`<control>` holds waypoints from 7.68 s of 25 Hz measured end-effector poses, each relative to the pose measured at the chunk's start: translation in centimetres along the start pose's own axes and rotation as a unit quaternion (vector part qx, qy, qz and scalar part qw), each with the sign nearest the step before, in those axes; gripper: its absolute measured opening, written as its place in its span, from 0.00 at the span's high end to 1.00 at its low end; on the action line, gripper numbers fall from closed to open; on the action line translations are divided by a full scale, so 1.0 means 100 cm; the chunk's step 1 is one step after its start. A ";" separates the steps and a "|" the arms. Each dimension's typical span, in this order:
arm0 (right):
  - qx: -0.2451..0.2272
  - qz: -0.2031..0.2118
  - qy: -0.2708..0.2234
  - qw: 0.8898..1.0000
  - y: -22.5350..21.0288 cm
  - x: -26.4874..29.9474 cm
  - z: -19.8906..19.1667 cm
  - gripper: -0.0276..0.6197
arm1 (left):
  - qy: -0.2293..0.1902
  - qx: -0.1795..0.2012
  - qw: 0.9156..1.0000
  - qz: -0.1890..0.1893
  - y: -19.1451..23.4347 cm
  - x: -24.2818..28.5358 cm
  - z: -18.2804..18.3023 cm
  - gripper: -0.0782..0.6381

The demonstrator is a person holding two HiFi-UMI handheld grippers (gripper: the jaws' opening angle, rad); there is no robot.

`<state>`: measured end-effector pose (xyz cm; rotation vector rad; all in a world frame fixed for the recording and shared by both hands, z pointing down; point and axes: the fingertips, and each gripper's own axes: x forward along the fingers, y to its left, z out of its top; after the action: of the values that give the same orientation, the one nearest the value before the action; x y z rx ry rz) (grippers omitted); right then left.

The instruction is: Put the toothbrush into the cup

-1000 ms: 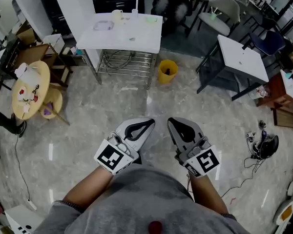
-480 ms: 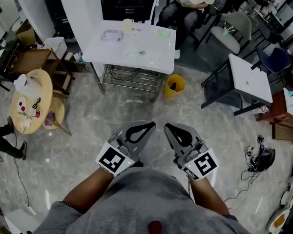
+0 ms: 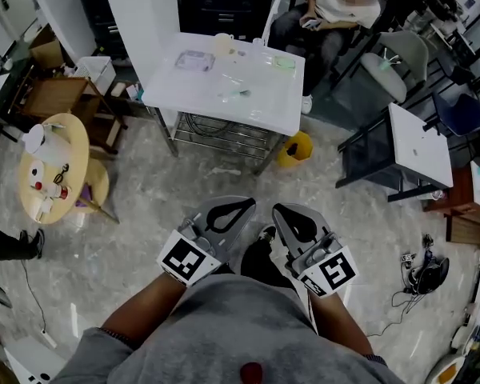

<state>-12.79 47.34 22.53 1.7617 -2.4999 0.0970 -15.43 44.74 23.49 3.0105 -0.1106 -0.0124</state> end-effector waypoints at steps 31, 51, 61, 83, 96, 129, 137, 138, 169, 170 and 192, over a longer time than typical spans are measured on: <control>0.022 0.136 -0.010 0.990 -0.271 0.136 0.001 0.93 | 0.035 0.017 0.989 0.142 0.186 0.206 0.017 0.88; 0.033 0.082 0.057 0.994 -0.327 0.344 -0.028 0.93 | 0.042 0.011 0.997 0.071 0.403 0.211 0.001 0.88; 0.038 0.045 0.111 0.992 -0.364 0.421 -0.072 0.93 | 0.054 0.017 0.998 0.039 0.489 0.221 -0.028 0.88; -0.015 0.155 0.261 0.953 -0.424 0.493 -0.254 0.93 | 0.103 -0.063 0.985 0.122 0.577 0.264 -0.158 0.88; -0.172 0.308 0.404 0.844 -0.410 0.521 -0.387 0.93 | 0.117 -0.077 0.977 0.159 0.614 0.266 -0.214 0.88; -0.370 0.473 0.479 0.641 -0.394 0.541 -0.502 0.87 | 0.101 -0.110 0.963 0.225 0.638 0.244 -0.237 0.88; -0.387 0.456 0.487 0.637 -0.394 0.542 -0.504 0.91 | 0.103 -0.110 0.960 0.235 0.636 0.239 -0.233 0.88; -0.380 0.455 0.490 0.640 -0.394 0.542 -0.503 0.91 | 0.104 -0.109 0.960 0.236 0.636 0.239 -0.231 0.88; -0.293 0.344 0.485 0.749 -0.385 0.504 -0.305 0.91 | 0.098 -0.001 0.981 0.170 0.590 0.225 -0.127 0.88; -0.285 0.337 0.479 0.758 -0.384 0.503 -0.296 0.91 | 0.099 -0.001 0.981 0.168 0.588 0.224 -0.125 0.88; -0.032 0.155 0.198 0.967 -0.401 0.521 -0.124 0.91 | 0.073 0.008 0.986 0.149 0.593 0.239 -0.080 0.88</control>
<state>7.91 -13.72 40.44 1.1710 -2.4174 0.3462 4.18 -14.60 38.94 2.9646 -0.5454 0.2388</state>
